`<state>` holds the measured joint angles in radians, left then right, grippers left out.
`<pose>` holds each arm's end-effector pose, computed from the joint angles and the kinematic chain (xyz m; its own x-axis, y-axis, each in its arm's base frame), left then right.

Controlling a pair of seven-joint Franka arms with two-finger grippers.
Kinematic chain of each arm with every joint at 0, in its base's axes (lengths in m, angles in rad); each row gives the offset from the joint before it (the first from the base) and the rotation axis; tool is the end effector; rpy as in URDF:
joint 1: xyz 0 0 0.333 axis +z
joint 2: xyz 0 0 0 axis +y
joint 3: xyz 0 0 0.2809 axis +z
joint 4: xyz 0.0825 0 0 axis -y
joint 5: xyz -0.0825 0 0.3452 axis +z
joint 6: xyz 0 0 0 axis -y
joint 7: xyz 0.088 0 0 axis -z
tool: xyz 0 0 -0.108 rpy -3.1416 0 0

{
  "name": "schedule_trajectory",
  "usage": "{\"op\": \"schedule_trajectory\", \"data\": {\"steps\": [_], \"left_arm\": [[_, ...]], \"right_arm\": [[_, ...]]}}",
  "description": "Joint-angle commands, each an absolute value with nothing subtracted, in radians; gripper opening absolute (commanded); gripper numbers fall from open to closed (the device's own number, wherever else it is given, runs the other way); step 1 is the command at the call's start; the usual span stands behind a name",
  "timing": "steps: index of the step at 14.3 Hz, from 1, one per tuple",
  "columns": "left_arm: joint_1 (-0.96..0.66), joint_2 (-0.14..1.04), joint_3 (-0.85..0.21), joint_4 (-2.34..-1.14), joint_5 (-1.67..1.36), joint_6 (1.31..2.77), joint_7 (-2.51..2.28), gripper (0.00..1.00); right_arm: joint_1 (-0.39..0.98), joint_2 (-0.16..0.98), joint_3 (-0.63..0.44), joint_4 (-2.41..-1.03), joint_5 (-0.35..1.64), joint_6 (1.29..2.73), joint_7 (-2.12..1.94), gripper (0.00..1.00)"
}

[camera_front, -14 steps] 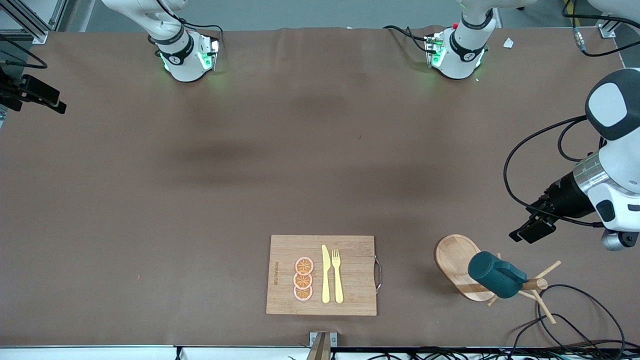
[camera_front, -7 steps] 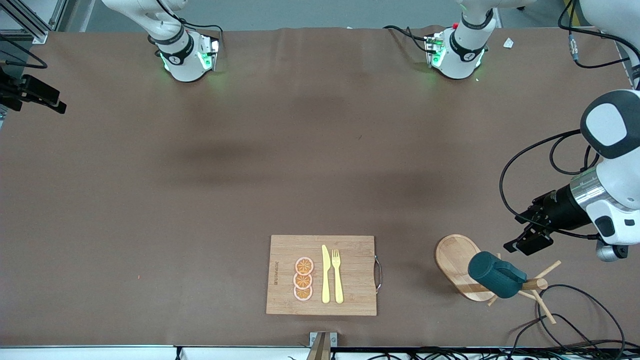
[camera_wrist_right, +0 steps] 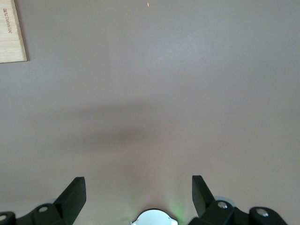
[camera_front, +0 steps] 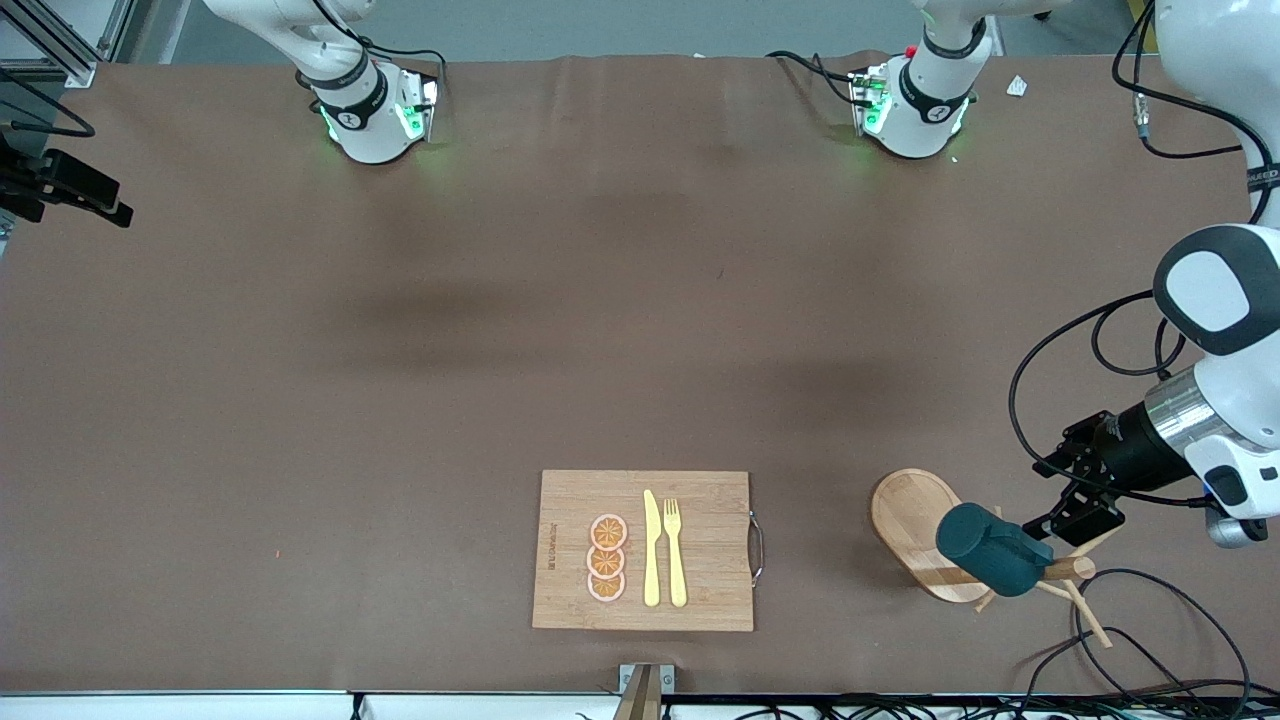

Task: Transfer cup from left to right arm and place
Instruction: 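Lower the left gripper around the teal mug on the stand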

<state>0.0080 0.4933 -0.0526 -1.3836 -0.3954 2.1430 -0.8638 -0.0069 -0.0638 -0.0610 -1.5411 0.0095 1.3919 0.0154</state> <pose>0.6729 -0.0398 0.4389 0.5619 0.8126 -0.1548 0.7821 -0.4609 0.4195 0.4778 -0.0324 0.6178 0.9930 -0.0808 -0.0856 -0.0821 -0.9965 -0.0120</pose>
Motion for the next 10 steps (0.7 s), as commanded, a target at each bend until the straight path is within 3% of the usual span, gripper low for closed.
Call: {"op": "schedule_trajectory", "data": {"steps": [1, 10], "left_arm": [[0.014, 0.566, -0.054, -1.296, -0.433, 2.145, -0.874, 1.0], [0.023, 0.65, -0.064, -1.272, -0.494, 2.209, -0.862, 1.0]], "right_arm": [[-0.005, -0.084, -0.063, -1.562, 0.011, 1.391, 0.026, 1.0], [-0.005, -0.084, -0.063, -1.562, 0.011, 1.391, 0.026, 1.0]]}}
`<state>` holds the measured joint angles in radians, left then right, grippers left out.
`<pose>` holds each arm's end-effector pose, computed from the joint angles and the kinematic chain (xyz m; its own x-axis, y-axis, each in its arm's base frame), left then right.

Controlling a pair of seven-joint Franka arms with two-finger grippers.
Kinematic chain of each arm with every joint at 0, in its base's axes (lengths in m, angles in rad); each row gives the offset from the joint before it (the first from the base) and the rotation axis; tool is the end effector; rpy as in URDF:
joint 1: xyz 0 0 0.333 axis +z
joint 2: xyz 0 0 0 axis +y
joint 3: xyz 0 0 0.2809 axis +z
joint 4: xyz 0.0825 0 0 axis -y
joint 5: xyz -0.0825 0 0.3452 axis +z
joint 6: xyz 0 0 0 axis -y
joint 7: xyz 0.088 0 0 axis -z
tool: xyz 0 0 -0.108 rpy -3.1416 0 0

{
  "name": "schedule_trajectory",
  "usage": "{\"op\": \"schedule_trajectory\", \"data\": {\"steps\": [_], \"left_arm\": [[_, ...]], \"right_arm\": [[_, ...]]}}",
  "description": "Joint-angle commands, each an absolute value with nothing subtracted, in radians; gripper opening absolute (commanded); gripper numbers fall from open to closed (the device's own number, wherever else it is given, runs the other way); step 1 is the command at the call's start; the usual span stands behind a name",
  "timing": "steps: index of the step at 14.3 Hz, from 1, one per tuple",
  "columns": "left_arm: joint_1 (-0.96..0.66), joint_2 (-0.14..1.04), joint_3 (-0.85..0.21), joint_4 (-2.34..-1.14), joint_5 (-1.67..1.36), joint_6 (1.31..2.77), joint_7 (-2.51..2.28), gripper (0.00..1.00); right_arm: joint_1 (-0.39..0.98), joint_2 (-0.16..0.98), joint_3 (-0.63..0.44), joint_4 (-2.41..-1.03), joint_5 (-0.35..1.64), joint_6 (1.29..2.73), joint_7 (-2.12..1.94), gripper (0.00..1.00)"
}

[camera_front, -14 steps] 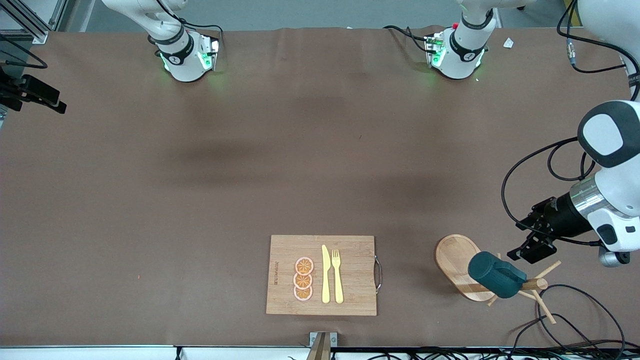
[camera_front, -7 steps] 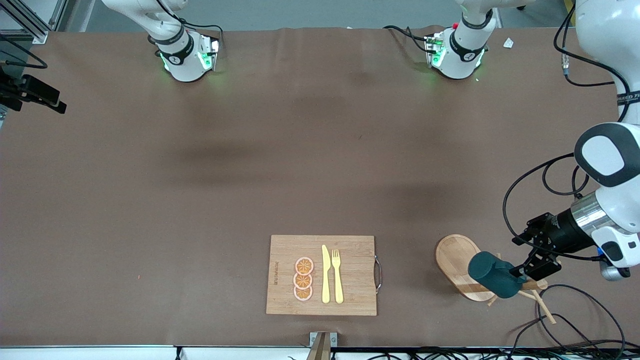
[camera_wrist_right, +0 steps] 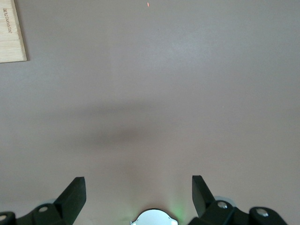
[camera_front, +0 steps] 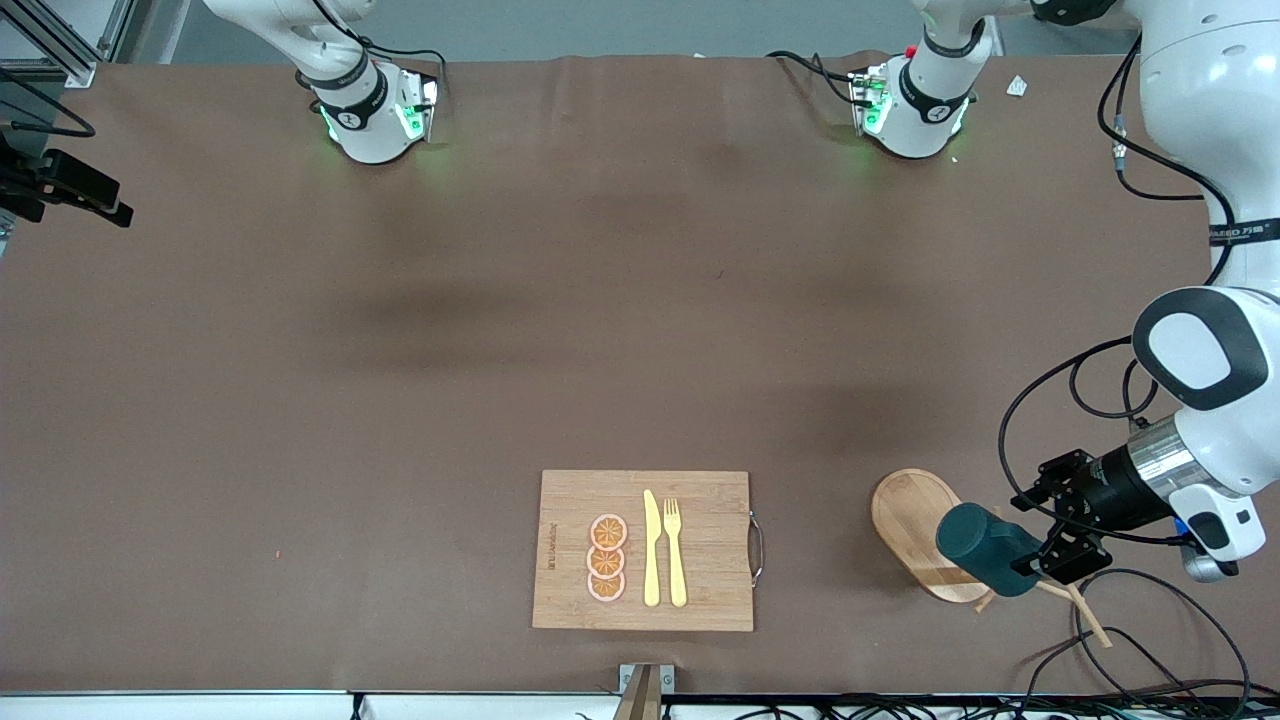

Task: Transfer cup from left to right arm and place
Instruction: 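Lower the left gripper around the teal mug on the stand, then close the left gripper on the teal mug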

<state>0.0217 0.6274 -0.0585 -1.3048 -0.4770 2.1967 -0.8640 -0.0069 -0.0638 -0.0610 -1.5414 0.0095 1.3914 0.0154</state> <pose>0.6977 -0.0325 0.3907 0.5100 0.8302 -0.2252 0.8120 -0.3783 0.4444 0.4778 -0.0324 0.6176 0.9930 -0.0808 -0.0864 -0.0821 -0.9965 -0.0120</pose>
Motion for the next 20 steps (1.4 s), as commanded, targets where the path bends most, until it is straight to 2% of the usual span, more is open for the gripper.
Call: {"op": "schedule_trajectory", "data": {"steps": [1, 20], "left_arm": [[0.023, 0.656, -0.066, -1.272, -0.495, 2.212, -0.855, 1.0], [0.014, 0.715, -0.083, -1.266, -0.574, 2.264, -0.834, 1.0]], "right_arm": [[-0.005, -0.084, -0.063, -1.562, 0.011, 1.391, 0.026, 1.0], [-0.003, -0.084, -0.063, -1.562, 0.011, 1.391, 0.026, 1.0]]}}
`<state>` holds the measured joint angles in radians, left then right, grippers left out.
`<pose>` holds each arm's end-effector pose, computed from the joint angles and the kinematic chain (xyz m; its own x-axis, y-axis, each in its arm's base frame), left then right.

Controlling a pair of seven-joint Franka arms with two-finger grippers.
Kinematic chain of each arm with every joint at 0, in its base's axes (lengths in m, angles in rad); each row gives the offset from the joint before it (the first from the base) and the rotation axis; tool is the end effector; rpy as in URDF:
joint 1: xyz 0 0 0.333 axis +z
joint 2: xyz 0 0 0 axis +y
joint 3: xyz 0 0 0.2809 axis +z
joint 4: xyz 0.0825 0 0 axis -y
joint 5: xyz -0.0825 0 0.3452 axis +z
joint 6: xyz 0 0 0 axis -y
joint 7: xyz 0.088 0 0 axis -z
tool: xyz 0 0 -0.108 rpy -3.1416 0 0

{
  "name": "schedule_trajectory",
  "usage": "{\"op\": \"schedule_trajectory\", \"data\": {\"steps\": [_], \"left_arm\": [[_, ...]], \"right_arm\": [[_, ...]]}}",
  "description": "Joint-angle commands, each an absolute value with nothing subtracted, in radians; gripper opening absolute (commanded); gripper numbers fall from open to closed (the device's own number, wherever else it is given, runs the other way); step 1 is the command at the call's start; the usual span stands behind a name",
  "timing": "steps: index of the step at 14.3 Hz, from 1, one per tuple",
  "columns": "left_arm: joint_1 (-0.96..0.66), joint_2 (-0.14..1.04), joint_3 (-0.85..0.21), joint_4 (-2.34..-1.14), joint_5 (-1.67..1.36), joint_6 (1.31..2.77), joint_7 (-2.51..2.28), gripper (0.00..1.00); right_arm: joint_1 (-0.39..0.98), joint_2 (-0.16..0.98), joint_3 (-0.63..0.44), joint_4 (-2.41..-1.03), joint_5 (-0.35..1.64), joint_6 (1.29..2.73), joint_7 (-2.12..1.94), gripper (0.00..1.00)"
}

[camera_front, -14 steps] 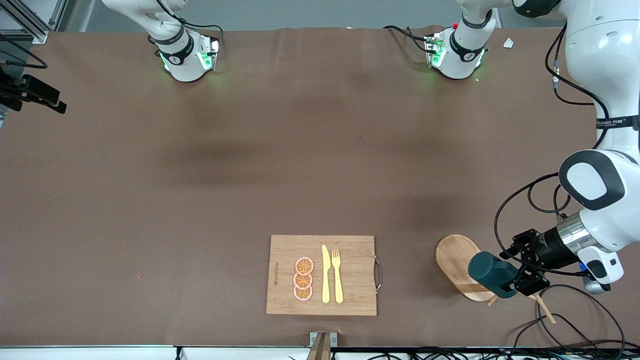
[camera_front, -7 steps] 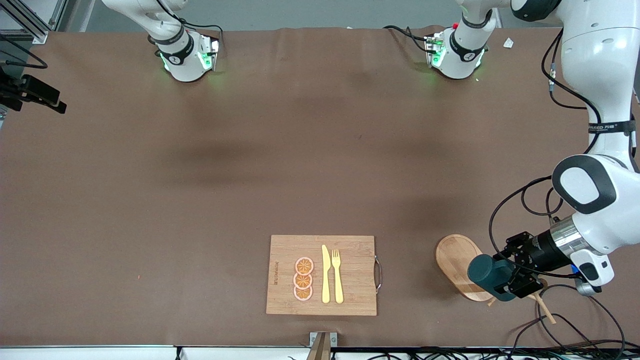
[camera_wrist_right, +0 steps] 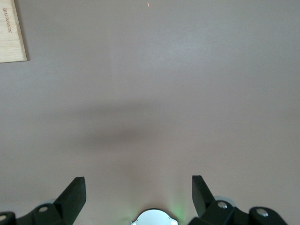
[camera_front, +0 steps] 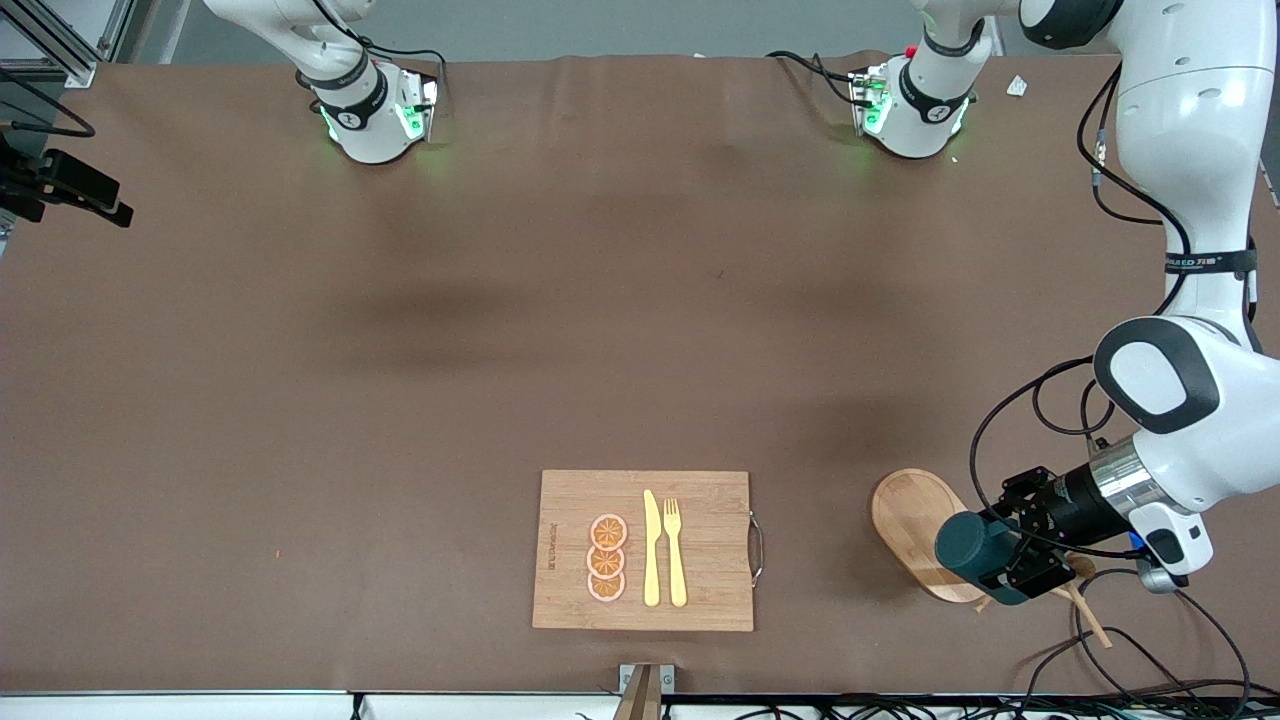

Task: Transfer cup from left to right arm and place
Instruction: 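Close the left gripper on the teal mug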

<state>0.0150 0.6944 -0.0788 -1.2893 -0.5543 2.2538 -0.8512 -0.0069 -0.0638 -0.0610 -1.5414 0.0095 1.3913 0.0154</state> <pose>0.7064 -0.0459 0.3582 0.4898 0.8236 -0.2860 0.8208 -0.3250 0.4697 0.4777 -0.0324 0.6176 0.9930 -0.0808 -0.0865 -0.0821 -0.9965 -0.0120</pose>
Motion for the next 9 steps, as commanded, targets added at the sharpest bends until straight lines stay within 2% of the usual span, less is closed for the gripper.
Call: {"op": "schedule_trajectory", "data": {"steps": [1, 3, 7, 9], "left_arm": [[0.012, 0.716, -0.083, -1.267, -0.575, 2.264, -0.834, 1.0], [0.012, 0.721, -0.083, -1.266, -0.586, 2.264, -0.834, 0.99], [0.012, 0.722, -0.083, -1.267, -0.586, 2.267, -0.836, 0.86], [0.012, 0.721, -0.081, -1.267, -0.586, 2.267, -0.838, 0.83]], "right_arm": [[-0.005, -0.084, -0.063, -1.562, 0.011, 1.391, 0.026, 1.0], [-0.005, -0.084, -0.063, -1.562, 0.011, 1.391, 0.026, 1.0], [-0.005, -0.086, -0.063, -1.562, 0.011, 1.391, 0.026, 1.0], [-0.005, -0.084, -0.063, -1.562, 0.011, 1.393, 0.026, 1.0]]}}
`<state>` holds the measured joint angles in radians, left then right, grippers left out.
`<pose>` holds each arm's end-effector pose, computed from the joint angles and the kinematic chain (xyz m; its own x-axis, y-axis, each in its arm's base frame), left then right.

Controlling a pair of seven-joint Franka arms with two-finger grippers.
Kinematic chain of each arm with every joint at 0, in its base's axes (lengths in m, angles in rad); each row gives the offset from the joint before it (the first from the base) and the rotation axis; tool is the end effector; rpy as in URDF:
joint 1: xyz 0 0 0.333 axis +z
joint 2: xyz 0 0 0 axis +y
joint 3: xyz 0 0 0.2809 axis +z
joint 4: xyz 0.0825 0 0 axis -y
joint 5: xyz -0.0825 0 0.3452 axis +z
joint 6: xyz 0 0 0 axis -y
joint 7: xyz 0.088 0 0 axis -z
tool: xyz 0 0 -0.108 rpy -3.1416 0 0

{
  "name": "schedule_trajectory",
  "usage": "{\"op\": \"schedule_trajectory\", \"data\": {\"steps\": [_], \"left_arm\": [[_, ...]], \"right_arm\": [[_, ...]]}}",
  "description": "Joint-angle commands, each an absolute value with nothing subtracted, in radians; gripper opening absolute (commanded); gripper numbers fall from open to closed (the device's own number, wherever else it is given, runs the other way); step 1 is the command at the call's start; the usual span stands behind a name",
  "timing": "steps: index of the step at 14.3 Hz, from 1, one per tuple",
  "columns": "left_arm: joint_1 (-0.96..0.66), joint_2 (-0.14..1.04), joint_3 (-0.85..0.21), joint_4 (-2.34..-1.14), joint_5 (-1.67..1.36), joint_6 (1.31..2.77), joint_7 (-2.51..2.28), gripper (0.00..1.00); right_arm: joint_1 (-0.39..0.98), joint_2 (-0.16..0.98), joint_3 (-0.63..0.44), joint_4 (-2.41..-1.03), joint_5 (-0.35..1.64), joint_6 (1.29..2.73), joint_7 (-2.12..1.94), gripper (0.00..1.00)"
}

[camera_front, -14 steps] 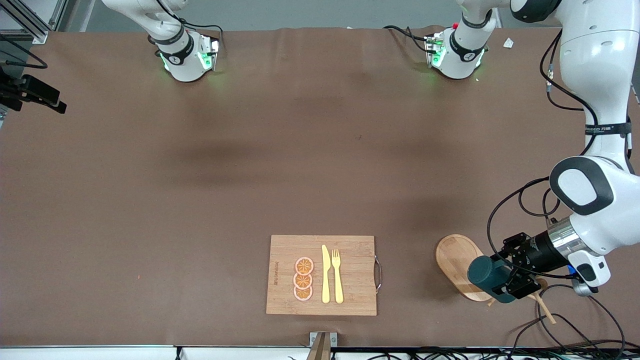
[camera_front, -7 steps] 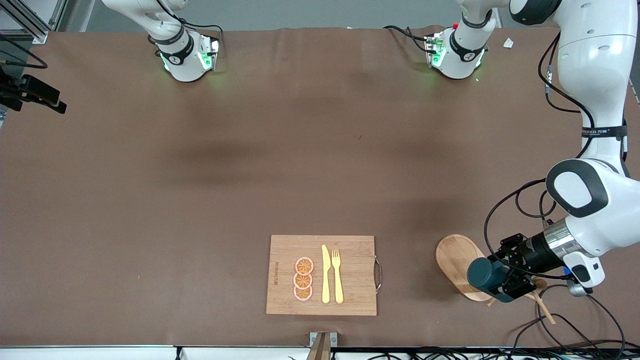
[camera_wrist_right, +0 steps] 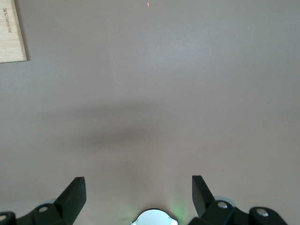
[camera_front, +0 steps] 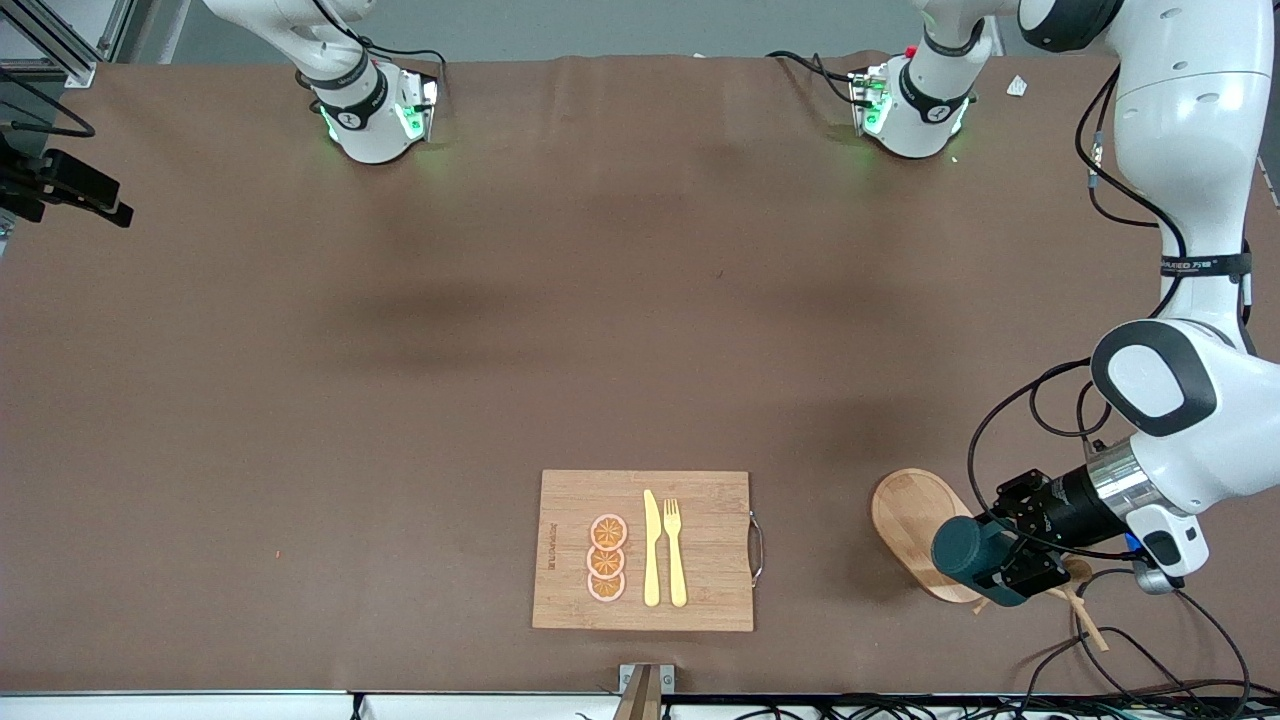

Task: Transfer cup from left to right arm and place
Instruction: 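Close the left gripper on the teal mug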

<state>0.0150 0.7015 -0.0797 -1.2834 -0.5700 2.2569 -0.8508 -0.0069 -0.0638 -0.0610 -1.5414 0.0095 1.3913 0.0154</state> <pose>0.7077 -0.0464 0.3564 0.4840 0.8228 -0.2978 0.8229 -0.3122 0.4748 0.4777 -0.0324 0.6176 0.9930 -0.0808 -0.0865 -0.0821 -0.9965 -0.0120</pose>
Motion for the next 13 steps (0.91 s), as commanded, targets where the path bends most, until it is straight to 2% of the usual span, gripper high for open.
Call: {"op": "schedule_trajectory", "data": {"steps": [1, 7, 10, 13], "left_arm": [[0.012, 0.718, -0.081, -1.269, -0.586, 2.267, -0.839, 0.83], [0.012, 0.69, -0.08, -1.275, -0.572, 2.247, -0.845, 0.81], [0.014, 0.664, -0.08, -1.275, -0.572, 2.188, -0.848, 0.73], [0.014, 0.64, -0.08, -1.278, -0.572, 2.146, -0.851, 0.71]], "right_arm": [[-0.005, -0.084, -0.063, -1.562, 0.011, 1.393, 0.026, 1.0], [-0.005, -0.084, -0.063, -1.563, 0.011, 1.393, 0.026, 1.0], [-0.005, -0.084, -0.063, -1.563, 0.011, 1.391, 0.026, 1.0], [-0.005, -0.084, -0.063, -1.563, 0.011, 1.391, 0.026, 1.0]]}}
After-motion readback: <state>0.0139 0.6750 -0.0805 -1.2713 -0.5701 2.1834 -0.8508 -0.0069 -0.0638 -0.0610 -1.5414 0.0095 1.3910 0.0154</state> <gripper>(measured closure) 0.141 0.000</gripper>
